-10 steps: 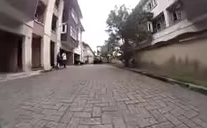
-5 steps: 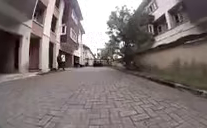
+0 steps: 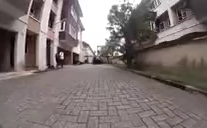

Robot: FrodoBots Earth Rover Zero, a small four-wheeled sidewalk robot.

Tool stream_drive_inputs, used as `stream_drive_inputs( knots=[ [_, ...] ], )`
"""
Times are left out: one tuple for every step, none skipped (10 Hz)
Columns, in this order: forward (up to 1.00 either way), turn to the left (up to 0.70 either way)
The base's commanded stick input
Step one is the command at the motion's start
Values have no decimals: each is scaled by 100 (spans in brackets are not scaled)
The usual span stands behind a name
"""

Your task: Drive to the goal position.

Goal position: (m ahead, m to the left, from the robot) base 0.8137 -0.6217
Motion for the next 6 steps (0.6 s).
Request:
stream_drive_inputs(
  knots=[
    [70,0],
    [70,0],
    [70,0],
    [70,0],
    [70,-12],
    [70,-33]
  ],
)
